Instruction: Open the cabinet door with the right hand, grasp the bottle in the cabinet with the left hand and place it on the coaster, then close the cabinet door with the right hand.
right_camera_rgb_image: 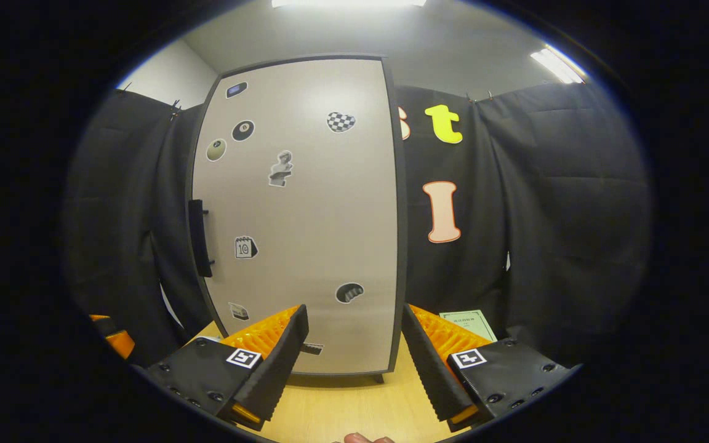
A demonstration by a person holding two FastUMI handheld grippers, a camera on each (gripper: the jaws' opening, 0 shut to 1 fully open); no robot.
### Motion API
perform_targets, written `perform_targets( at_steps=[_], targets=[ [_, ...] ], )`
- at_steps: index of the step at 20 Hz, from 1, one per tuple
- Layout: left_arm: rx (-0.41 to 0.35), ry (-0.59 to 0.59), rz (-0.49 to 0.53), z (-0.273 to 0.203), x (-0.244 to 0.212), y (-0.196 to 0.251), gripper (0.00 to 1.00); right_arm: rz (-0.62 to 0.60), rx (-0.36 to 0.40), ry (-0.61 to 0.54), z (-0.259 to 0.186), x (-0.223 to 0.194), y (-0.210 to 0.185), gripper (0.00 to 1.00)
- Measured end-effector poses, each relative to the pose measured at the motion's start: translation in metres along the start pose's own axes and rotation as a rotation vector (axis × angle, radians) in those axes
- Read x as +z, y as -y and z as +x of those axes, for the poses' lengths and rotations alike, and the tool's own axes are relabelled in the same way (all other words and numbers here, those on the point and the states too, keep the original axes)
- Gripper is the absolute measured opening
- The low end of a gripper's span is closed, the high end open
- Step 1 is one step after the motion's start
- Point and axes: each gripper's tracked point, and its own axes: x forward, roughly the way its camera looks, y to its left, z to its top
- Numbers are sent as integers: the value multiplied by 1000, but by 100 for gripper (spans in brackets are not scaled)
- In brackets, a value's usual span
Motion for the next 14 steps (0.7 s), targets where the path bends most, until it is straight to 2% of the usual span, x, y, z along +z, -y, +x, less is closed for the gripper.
perform_targets(
  at_steps=[1, 5, 8, 14],
  targets=[
    [2, 7, -11, 4, -1, -7, 89, 0, 19, 6, 5, 6, -11, 94],
    [22, 23, -28, 13, -8, -33, 89, -4, 96, 8, 30, 29, -59, 96],
    [27, 12, -37, 15, -16, -51, 88, -4, 127, 24, 48, 49, -92, 96],
    [97, -24, -62, 11, -41, -103, 90, -3, 200, 91, 75, 88, -156, 96]
  ],
)
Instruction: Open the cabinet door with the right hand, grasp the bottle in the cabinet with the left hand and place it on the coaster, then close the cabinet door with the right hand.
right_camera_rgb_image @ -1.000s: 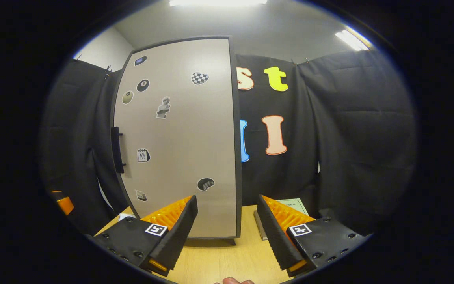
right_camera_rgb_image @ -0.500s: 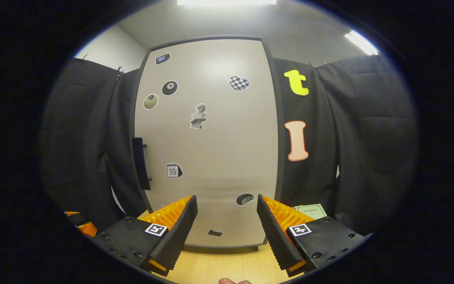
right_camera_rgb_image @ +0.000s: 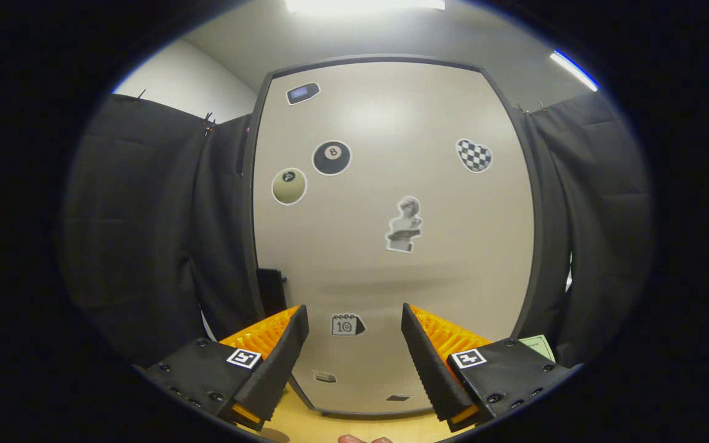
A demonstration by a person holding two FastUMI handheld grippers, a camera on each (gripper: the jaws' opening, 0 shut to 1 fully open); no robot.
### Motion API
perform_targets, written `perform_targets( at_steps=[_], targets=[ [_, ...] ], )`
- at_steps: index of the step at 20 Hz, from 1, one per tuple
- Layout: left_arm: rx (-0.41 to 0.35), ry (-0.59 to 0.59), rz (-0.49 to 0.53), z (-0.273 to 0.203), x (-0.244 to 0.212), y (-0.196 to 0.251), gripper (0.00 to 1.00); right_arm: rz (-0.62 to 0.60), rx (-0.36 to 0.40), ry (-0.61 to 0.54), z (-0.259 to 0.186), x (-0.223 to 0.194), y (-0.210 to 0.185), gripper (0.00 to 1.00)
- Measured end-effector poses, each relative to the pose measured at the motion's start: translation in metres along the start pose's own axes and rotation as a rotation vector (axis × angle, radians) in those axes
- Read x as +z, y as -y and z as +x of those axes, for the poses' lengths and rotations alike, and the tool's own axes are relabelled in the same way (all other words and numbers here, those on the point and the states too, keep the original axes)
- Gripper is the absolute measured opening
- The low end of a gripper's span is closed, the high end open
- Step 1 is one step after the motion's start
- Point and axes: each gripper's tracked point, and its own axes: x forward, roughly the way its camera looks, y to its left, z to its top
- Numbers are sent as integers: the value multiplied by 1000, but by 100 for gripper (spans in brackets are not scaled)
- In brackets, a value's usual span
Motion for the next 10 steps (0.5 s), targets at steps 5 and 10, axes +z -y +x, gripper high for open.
perform_targets(
  at_steps=[5, 10],
  targets=[
    [61, -16, -45, -3, -15, -38, 90, -27, 40, 9, 28, 5, -44, 94],
    [108, -34, -65, -10, -31, -71, 90, -62, 12, -21, 48, -9, -62, 94]
  ],
)
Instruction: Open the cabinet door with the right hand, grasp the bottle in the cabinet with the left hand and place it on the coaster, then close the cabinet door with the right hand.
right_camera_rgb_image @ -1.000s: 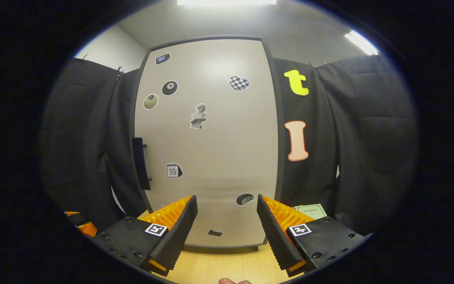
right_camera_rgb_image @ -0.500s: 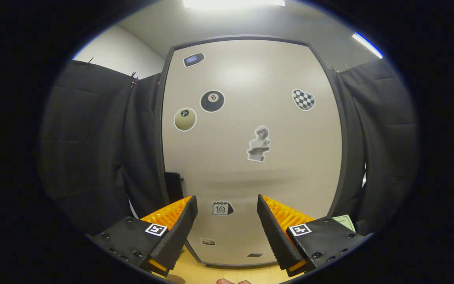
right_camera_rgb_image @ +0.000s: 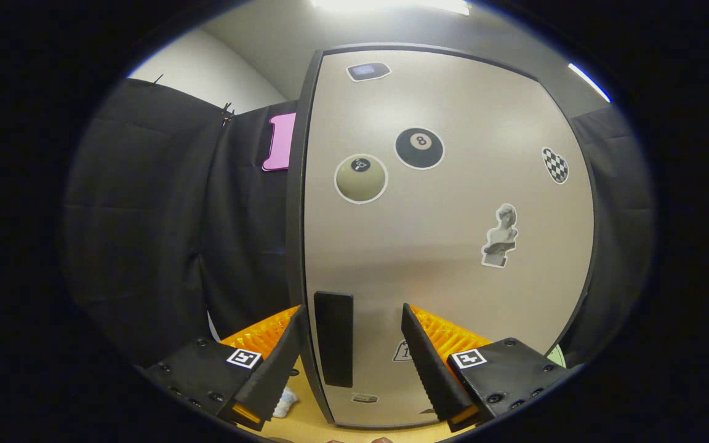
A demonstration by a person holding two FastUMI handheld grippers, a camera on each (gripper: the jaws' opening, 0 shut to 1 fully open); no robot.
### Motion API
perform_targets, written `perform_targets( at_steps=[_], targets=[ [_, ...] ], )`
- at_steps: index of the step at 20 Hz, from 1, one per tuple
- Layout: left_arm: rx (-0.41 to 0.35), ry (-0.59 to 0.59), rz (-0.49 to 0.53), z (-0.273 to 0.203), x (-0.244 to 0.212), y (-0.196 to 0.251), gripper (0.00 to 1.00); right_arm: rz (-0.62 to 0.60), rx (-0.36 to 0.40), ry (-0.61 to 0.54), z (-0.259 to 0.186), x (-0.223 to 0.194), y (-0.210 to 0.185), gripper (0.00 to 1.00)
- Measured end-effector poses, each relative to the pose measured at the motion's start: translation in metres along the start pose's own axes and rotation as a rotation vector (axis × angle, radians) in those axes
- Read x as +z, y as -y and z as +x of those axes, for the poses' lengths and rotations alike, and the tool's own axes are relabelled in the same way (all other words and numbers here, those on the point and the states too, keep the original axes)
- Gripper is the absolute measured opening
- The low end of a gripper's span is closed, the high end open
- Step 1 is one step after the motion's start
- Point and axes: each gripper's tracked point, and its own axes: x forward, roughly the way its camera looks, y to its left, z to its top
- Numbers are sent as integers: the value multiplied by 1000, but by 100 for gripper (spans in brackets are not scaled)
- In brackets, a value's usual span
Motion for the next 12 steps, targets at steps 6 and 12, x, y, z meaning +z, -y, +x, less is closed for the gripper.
perform_targets(
  at_steps=[6, 12],
  targets=[
    [37, -35, -20, 2, -20, -25, 90, -11, -45, -47, 14, -17, -5, 72],
    [32, -33, -9, 0, -22, -31, 88, 17, -57, -81, 18, -28, -12, 37]
  ],
)
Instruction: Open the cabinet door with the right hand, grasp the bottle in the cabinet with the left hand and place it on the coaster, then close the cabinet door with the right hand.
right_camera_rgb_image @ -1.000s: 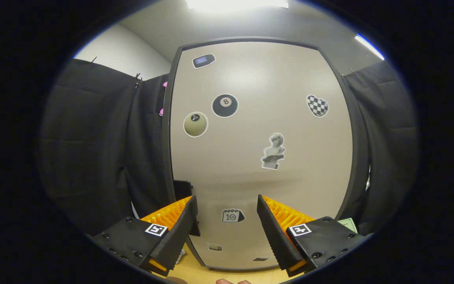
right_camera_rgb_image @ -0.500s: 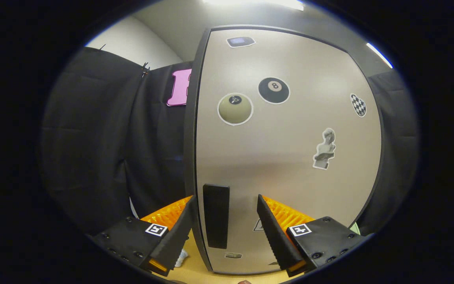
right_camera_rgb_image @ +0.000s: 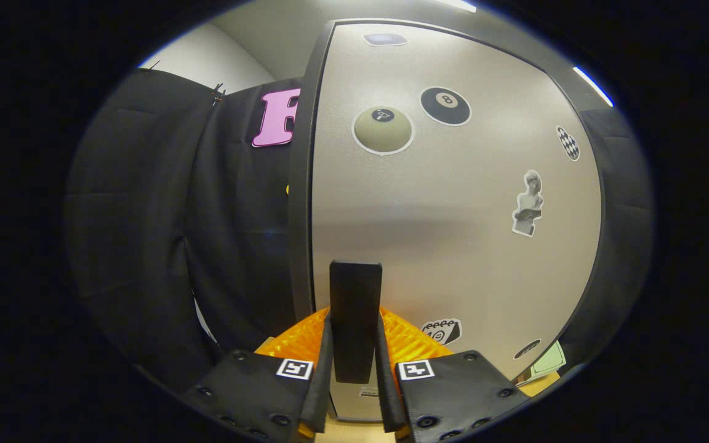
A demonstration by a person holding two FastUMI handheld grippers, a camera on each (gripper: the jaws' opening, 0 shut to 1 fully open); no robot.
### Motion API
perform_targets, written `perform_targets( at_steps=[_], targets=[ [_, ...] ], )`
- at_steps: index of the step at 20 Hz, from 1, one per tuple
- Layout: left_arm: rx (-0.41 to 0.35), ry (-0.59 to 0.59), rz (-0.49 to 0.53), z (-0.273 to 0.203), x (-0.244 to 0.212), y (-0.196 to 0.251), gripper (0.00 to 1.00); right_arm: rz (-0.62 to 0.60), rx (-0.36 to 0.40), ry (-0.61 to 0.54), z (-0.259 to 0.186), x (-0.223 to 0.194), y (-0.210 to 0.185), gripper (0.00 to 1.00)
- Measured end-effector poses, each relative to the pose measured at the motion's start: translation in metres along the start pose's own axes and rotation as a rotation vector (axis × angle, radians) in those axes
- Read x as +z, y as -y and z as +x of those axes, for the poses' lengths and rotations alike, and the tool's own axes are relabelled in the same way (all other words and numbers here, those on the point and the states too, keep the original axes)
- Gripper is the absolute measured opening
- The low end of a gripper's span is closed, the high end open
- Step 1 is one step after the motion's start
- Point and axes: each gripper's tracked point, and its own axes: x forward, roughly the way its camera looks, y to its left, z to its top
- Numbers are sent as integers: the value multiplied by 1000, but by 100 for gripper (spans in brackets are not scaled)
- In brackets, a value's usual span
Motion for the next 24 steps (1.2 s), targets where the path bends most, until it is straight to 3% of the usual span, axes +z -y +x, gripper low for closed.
perform_targets(
  at_steps=[4, 9, 12, 13, 24],
  targets=[
    [2, -11, 0, -5, -5, -4, 90, 30, 13, -5, -1, -1, 0, 35],
    [1, -16, 17, -13, -6, -6, 88, 46, 60, 9, -2, -2, -1, 20],
    [-6, -23, 38, -15, -6, -1, 88, 16, 86, 16, -7, -1, -1, 17],
    [-14, -24, 39, -16, -5, 3, 88, 19, 98, 11, -9, -3, -2, 9],
    [-64, 16, 62, -44, 7, 39, 88, 20, 208, 28, -36, -6, 4, 12]
  ],
)
